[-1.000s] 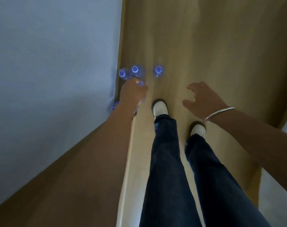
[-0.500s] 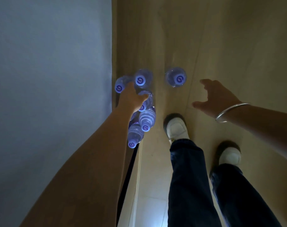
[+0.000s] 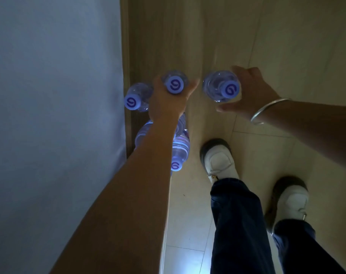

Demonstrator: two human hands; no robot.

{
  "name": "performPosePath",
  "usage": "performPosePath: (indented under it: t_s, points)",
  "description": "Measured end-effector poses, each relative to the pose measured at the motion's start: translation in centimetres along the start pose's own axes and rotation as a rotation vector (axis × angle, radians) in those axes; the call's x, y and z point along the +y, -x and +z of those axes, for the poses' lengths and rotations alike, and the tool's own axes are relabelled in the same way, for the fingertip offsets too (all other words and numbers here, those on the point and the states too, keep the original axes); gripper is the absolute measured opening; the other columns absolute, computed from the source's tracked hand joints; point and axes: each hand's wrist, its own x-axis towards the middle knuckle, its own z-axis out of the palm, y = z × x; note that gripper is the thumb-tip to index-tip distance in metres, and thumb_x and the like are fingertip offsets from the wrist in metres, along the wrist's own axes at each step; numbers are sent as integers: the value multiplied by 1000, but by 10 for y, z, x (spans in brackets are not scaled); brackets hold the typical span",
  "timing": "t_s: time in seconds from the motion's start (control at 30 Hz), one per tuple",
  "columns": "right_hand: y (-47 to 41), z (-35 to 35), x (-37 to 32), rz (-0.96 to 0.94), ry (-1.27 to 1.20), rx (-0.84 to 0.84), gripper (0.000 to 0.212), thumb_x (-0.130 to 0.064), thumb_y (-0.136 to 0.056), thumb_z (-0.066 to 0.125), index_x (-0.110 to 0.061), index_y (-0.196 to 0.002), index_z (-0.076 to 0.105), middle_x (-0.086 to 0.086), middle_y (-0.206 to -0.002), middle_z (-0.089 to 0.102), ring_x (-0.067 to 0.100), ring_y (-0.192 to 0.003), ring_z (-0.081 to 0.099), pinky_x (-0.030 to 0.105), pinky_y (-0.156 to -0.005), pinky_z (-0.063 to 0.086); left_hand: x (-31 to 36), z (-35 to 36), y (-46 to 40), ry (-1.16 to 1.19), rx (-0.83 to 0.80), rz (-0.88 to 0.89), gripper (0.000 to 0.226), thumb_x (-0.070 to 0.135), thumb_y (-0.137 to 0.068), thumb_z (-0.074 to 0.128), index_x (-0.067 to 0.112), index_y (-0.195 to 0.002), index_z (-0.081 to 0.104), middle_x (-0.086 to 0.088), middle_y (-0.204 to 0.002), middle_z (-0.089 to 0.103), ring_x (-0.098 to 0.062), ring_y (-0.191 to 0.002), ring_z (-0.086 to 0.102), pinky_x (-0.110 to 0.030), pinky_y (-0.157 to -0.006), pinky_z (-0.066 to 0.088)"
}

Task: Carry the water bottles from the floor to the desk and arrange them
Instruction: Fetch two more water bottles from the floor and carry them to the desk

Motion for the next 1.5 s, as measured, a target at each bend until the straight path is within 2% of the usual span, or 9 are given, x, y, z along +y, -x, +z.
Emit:
performPosePath:
  t_s: [0.23, 0.33, 0.57, 0.7, 0.8, 0.97, 1.07, 1.2, 1.5]
  points:
    - [-20, 13, -15, -73, 53, 115, 63, -29, -68, 77, -13, -124, 53, 16, -123, 52, 32, -115, 48, 34, -100, 35, 4, -10, 7, -30, 104, 159, 32, 39, -76, 72, 20, -95, 55, 15, -71, 50, -9, -77, 54, -14, -72, 41]
    - [-10, 6, -21, -102, 82, 164, 44, -26, -73, 73, -5, -110, 61, 21, -112, 58, 37, -107, 53, 37, -93, 38, 13, -26, 20, -213, 26, 259, 32, 46, -76, 68, 18, -81, 54, 7, -64, 52, -21, -73, 60, -29, -72, 49]
    - [84, -42, -23, 66, -73, 161, 21, -27, -70, 72, -10, -74, 60, 9, -75, 60, 28, -75, 59, 33, -69, 45, 42, -70, 93, -329, -126, 384, 52, 49, -75, 68, 20, -116, 56, 0, -98, 65, -24, -96, 61, -29, -82, 46]
    - [148, -78, -31, 152, -184, 195, 21, -28, -73, 69, -20, -63, 52, -5, -60, 50, 11, -56, 47, 24, -58, 41, 71, -87, 144, -338, -188, 354, 52, 49, -77, 67, 22, -119, 55, 12, -87, 54, -12, -87, 57, -14, -70, 33]
    - [190, -102, -40, 177, -263, 234, 20, -23, -72, 71, -10, -70, 57, 1, -65, 52, 9, -58, 47, 21, -58, 41, 93, -91, 182, -343, -318, 337, 52, 46, -78, 67, 15, -119, 55, 6, -87, 61, -15, -88, 60, -26, -75, 45]
    - [250, -146, -62, 180, -343, 271, 16, -19, -73, 71, -19, -70, 55, -3, -67, 53, 10, -62, 50, 8, -50, 34, 135, -94, 247, -479, -459, 447, 60, 48, -77, 67, 16, -124, 49, -6, -102, 67, -28, -101, 60, -35, -85, 48]
    - [290, -170, -67, 163, -302, 325, 16, -25, -77, 70, -16, -82, 57, 4, -85, 57, 19, -78, 54, 12, -58, 34, 154, -96, 285, -545, -538, 495, 60, 48, -76, 69, 17, -123, 49, -6, -102, 67, -29, -100, 61, -35, -83, 49]
    - [355, -192, -60, 205, -400, 412, 35, -25, -78, 71, -4, -103, 61, 15, -109, 60, 24, -98, 56, 34, -90, 44, 172, -97, 339, -670, -595, 553, 57, 53, -76, 65, 24, -121, 49, -2, -104, 67, -26, -99, 62, -38, -85, 50]
    - [550, -170, 3, 567, -690, 887, 46, -29, -75, 74, -12, -115, 57, 6, -114, 58, 27, -100, 56, 33, -84, 44, 180, -70, 483, -1107, -656, 849, 74, 52, -76, 65, 23, -139, 38, -3, -119, 61, -26, -111, 56, -29, -82, 41]
